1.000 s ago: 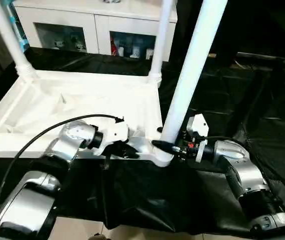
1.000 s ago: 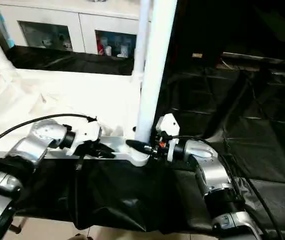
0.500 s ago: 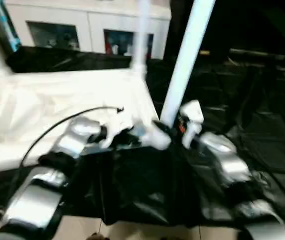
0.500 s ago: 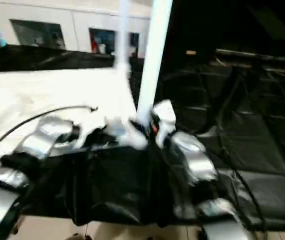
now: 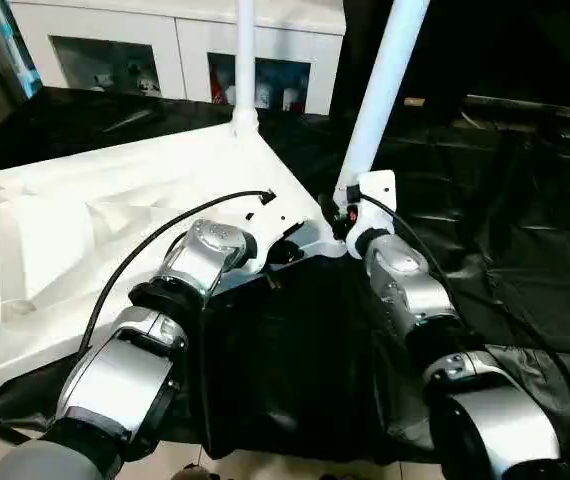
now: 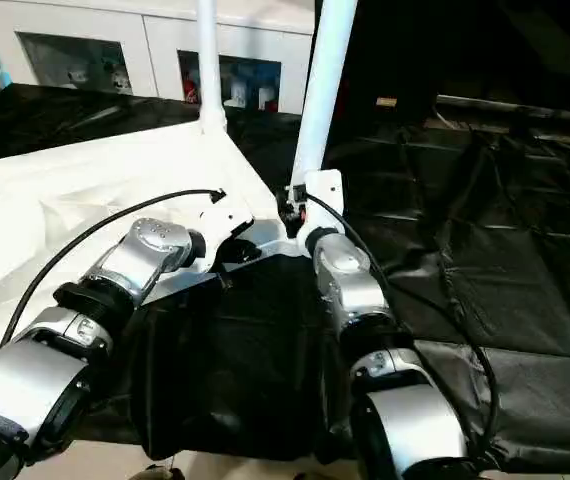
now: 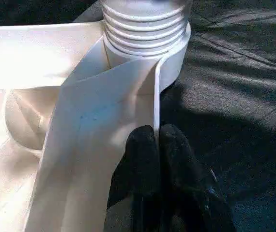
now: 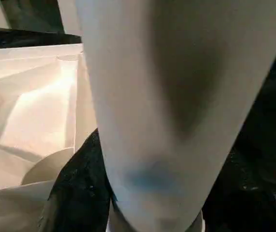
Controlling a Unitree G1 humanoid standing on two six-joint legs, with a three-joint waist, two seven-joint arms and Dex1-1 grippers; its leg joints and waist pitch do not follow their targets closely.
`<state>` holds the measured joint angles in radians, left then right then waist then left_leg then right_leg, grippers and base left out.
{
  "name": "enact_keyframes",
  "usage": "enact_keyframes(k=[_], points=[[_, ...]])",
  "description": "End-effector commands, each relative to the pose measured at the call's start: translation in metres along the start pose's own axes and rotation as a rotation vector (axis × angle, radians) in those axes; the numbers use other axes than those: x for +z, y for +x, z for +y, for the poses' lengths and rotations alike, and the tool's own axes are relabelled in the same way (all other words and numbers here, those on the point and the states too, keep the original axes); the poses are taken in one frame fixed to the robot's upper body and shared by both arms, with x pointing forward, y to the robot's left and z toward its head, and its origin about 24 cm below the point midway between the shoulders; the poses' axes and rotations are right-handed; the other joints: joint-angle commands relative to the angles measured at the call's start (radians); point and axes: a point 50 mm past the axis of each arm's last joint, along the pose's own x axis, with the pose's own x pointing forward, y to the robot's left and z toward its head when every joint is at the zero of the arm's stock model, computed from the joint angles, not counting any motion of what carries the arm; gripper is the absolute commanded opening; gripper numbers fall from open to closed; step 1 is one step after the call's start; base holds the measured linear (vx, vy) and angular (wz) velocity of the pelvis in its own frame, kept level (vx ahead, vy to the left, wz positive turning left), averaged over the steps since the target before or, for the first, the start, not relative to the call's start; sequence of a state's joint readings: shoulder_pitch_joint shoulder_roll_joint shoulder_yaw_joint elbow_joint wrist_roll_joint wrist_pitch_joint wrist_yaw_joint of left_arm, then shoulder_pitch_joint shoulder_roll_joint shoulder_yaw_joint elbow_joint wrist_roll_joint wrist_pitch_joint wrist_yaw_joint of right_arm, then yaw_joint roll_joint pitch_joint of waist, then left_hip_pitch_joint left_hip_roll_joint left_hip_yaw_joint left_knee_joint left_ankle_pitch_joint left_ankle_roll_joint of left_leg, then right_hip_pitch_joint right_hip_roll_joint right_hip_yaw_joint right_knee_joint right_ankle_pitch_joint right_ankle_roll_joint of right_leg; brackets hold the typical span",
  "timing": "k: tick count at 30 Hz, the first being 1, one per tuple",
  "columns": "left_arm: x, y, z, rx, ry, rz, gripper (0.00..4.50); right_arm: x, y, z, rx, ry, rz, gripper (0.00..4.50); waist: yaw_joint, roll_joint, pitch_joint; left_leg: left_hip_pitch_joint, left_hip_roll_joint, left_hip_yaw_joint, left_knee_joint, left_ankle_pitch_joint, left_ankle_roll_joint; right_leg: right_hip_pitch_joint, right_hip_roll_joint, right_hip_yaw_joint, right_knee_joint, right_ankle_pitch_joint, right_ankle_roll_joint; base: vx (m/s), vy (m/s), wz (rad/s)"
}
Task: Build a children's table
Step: Insert table leg to table base
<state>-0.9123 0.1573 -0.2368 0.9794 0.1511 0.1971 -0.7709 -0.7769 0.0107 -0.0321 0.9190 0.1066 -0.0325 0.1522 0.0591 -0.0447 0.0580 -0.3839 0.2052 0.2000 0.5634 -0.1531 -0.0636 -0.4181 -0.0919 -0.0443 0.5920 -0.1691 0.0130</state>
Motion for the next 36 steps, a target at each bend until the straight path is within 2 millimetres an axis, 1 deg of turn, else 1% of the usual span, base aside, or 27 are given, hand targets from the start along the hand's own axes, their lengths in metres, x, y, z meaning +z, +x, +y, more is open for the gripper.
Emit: enact_keyframes(k=[1, 3, 5, 6, 7, 8, 9, 10, 11, 12, 13, 14, 15, 16, 17, 18, 19, 20, 21, 22, 23, 25, 26, 28, 30, 32, 36], points=[[0.021, -0.005, 0.013, 0.111, 0.025, -0.054, 0.0, -0.053, -0.01, 0.022, 0.053, 0.058, 0.22, 1.91, 0.001, 0.011, -0.055, 0.021, 0.02, -0.01, -0.071, -0.322, -0.003, 0.04, -0.041, 0.03, -0.069, -0.196, -0.221, 0.0, 0.0, 0.0], [0.019, -0.006, 0.013, 0.103, 0.024, -0.051, 0.0, -0.053, -0.009, 0.022, 0.054, 0.055, 0.224, 1.91, 0.0, 0.009, -0.054, 0.023, 0.021, -0.014, -0.074, -0.364, -0.016, 0.038, -0.044, 0.03, -0.076, -0.28, -0.203, 0.0, 0.0, 0.0], [0.019, -0.006, 0.011, 0.082, 0.034, -0.062, 0.0, -0.051, -0.008, 0.023, 0.081, 0.079, 0.212, 1.91, 0.001, 0.01, -0.058, 0.023, 0.022, -0.015, -0.074, -0.366, -0.021, 0.038, -0.045, 0.031, -0.076, -0.284, -0.193, 0.0, 0.0, 0.0], [0.019, -0.006, 0.011, 0.073, 0.041, -0.067, 0.0, -0.05, -0.008, 0.024, 0.092, 0.089, 0.206, 2.47, 0.001, 0.01, -0.058, 0.023, 0.023, -0.015, -0.074, -0.363, -0.02, 0.038, -0.044, 0.031, -0.075, -0.273, -0.194, 0.0, 0.0, 0.0], [0.019, -0.007, 0.009, 0.054, 0.051, -0.079, 0.0, -0.048, -0.008, 0.024, 0.108, 0.118, 0.198, 2.61, 0.0, 0.01, -0.062, 0.022, 0.022, -0.014, -0.073, -0.349, -0.016, 0.041, -0.044, 0.031, -0.072, -0.243, -0.201, 0.0, 0.0, 0.0], [0.02, -0.008, 0.006, 0.011, 0.079, -0.103, 0.0, -0.043, -0.006, 0.025, 0.145, 0.122, 0.171, 2.61, 0.0, 0.011, -0.066, 0.021, 0.022, -0.014, -0.071, -0.337, -0.008, 0.045, -0.044, 0.031, -0.069, -0.217, -0.211, 0.0, 0.0, 0.0], [0.02, -0.008, 0.006, 0.007, 0.082, -0.106, 0.0, -0.042, -0.006, 0.025, 0.149, 0.119, 0.167, 2.67, 0.001, 0.011, -0.067, 0.018, 0.023, -0.014, -0.071, -0.326, -0.006, 0.047, -0.046, 0.031, -0.067, -0.2, -0.217, 0.0, 0.0, 0.0], [0.02, -0.01, 0.004, -0.023, 0.097, -0.12, 0.0, -0.035, -0.005, 0.026, 0.19, 0.092, 0.136, 2.67, 0.0, 0.016, -0.069, 0.016, 0.023, -0.014, -0.069, -0.299, -0.003, 0.051, -0.045, 0.03, -0.061, -0.156, -0.229, 0.0, 0.0, 0.0], [0.02, -0.01, 0.004, -0.027, 0.098, -0.121, 0.0, -0.033, -0.005, 0.026, 0.198, 0.087, 0.13, 2.96, -0.005, 0.013, -0.07, 0.014, 0.022, -0.013, -0.068, -0.287, 0.001, 0.052, -0.043, 0.03, -0.06, -0.134, -0.236, 0.0, 0.0, 0.0], [0.018, -0.011, 0.003, -0.049, 0.109, -0.132, 0.0, -0.028, -0.005, 0.025, 0.229, 0.079, 0.109, 3.05, -0.007, 0.016, -0.071, 0.016, 0.021, -0.011, -0.065, -0.266, 0.006, 0.053, -0.043, 0.03, -0.055, -0.096, -0.252, 0.0, 0.0, 0.0], [0.017, -0.012, 0.002, -0.064, 0.123, -0.138, 0.0, -0.023, -0.005, 0.024, 0.26, 0.072, 0.089, 3.08, -0.008, 0.02, -0.072, 0.016, 0.022, -0.011, -0.064, -0.259, 0.009, 0.054, -0.043, 0.03, -0.053, -0.079, -0.26, 0.0, 0.0, 0.0], [0.016, -0.014, 0.0, -0.095, 0.147, -0.158, 0.0, -0.018, -0.006, 0.023, 0.298, 0.063, 0.068, 3.23, -0.009, 0.017, -0.073, 0.015, 0.02, -0.009, -0.061, -0.237, 0.031, 0.058, -0.041, 0.03, -0.05, -0.035, -0.274, 0.0, 0.0, 0.0], [0.014, -0.015, -0.001, -0.111, 0.153, -0.165, 0.0, -0.014, -0.008, 0.021, 0.337, 0.049, 0.051, 3.23, -0.008, 0.019, -0.074, 0.017, 0.021, -0.009, -0.06, -0.232, 0.036, 0.059, -0.042, 0.029, -0.049, -0.025, -0.278, 0.0, 0.0, 0.0], [0.013, -0.017, -0.002, -0.128, 0.164, -0.178, 0.0, -0.01, -0.01, 0.019, 0.374, 0.036, 0.04, 3.23, -0.008, 0.018, -0.073, 0.018, 0.021, -0.008, -0.058, -0.224, 0.045, 0.059, -0.039, 0.029, -0.047, -0.006, -0.284, 0.0, 0.0, 0.0], [0.013, -0.018, -0.002, -0.141, 0.169, -0.186, 0.0, -0.009, -0.011, 0.019, 0.387, 0.032, 0.037, 3.35, -0.007, 0.018, -0.074, 0.019, 0.022, -0.008, -0.058, -0.219, 0.048, 0.06, -0.04, 0.029, -0.045, 0.0, -0.288, 0.0, 0.0, 0.0], [0.011, -0.022, -0.006, -0.201, 0.197, -0.209, 0.0, -0.005, -0.019, 0.013, 0.469, -0.004, 0.029, 3.35, -0.004, 0.021, -0.072, 0.02, 0.022, -0.007, -0.058, -0.215, 0.053, 0.059, -0.039, 0.029, -0.046, 0.006, -0.293, 0.0, 0.0, 0.0], [0.011, -0.022, -0.006, -0.203, 0.199, -0.209, 0.0, -0.005, -0.019, 0.012, 0.472, -0.005, 0.029, 3.35, 0.002, 0.019, -0.072, 0.022, 0.024, -0.008, -0.058, -0.216, 0.058, 0.061, -0.039, 0.028, -0.047, 0.008, -0.291, 0.0, 0.0, 0.0], [0.007, -0.025, -0.008, -0.243, 0.218, -0.209, 0.0, -0.004, -0.027, 0.006, 0.532, -0.042, 0.035, 3.35, 0.008, 0.02, -0.073, 0.024, 0.025, -0.005, -0.056, -0.211, 0.06, 0.059, -0.041, 0.03, -0.044, 0.013, -0.294, 0.0, 0.0, 0.0], [0.005, -0.026, -0.009, -0.257, 0.223, -0.203, 0.0, -0.004, -0.032, 0.003, 0.557, -0.063, 0.043, 3.35, 0.013, 0.019, -0.072, 0.024, 0.026, -0.007, -0.056, -0.208, 0.057, 0.062, -0.041, 0.029, -0.044, 0.01, -0.292, 0.0, 0.0, 0.0], [0.004, -0.026, -0.009, -0.26, 0.224, -0.202, 0.0, -0.004, -0.033, 0.002, 0.562, -0.067, 0.045, 3.35, 0.017, 0.022, -0.071, 0.027, 0.027, -0.004, -0.055, -0.215, 0.056, 0.056, -0.042, 0.031, -0.044, -0.004, -0.293, 0.0, 0.0, 0.0], [0.003, -0.027, -0.01, -0.266, 0.227, -0.2, 0.0, -0.005, -0.035, 0.0, 0.573, -0.076, 0.05, 3.35, 0.02, 0.021, -0.071, 0.027, 0.028, -0.005, -0.056, -0.22, 0.052, 0.058, -0.042, 0.031, -0.046, -0.017, -0.291, 0.0, 0.0, 0.0], [0.0, -0.033, -0.011, -0.316, 0.254, -0.216, 0.0, -0.008, -0.049, -0.012, 0.629, -0.134, 0.088, 3.35, 0.032, 0.022, -0.067, 0.028, 0.029, -0.005, -0.058, -0.239, 0.035, 0.056, -0.042, 0.031, -0.05, -0.069, -0.278, 0.0, 0.0, 0.0], [0.0, -0.034, -0.012, -0.326, 0.259, -0.218, 0.0, -0.009, -0.053, -0.015, 0.643, -0.143, 0.101, 3.35, 0.04, 0.029, -0.067, 0.03, 0.03, -0.006, -0.059, -0.255, 0.021, 0.055, -0.044, 0.032, -0.049, -0.093, -0.267, 0.0, 0.0, 0.0], [-0.001, -0.036, -0.012, -0.336, 0.256, -0.219, 0.0, -0.011, -0.057, -0.018, 0.655, -0.146, 0.119, 3.35, 0.043, 0.027, -0.068, 0.029, 0.029, -0.005, -0.059, -0.261, 0.012, 0.053, -0.042, 0.031, -0.05, -0.101, -0.264, 0.0, 0.0, 0.0], [-0.002, -0.038, -0.012, -0.348, 0.266, -0.213, 0.0, -0.013, -0.059, -0.02, 0.639, -0.146, 0.138, 3.35, 0.047, 0.026, -0.07, 0.026, 0.027, -0.006, -0.057, -0.25, 0.008, 0.055, -0.045, 0.031, -0.047, -0.097, -0.26, 0.0, 0.0, 0.0], [-0.002, -0.039, -0.011, -0.35, 0.274, -0.211, 0.0, -0.015, -0.061, -0.02, 0.639, -0.147, 0.147, 3.1, 0.048, 0.027, -0.071, 0.027, 0.027, -0.007, -0.057, -0.247, 0.003, 0.053, -0.045, 0.031, -0.047, -0.102, -0.26, 0.0, 0.0, 0.0], [-0.001, -0.04, -0.009, -0.343, 0.281, -0.209, 0.0, -0.017, -0.064, -0.018, 0.654, -0.148, 0.158, 2.91, 0.052, 0.025, -0.073, 0.024, 0.025, -0.007, -0.053, -0.21, 0.013, 0.056, -0.042, 0.03, -0.04, -0.05, -0.261, 0.0, 0.0, 0.0]])
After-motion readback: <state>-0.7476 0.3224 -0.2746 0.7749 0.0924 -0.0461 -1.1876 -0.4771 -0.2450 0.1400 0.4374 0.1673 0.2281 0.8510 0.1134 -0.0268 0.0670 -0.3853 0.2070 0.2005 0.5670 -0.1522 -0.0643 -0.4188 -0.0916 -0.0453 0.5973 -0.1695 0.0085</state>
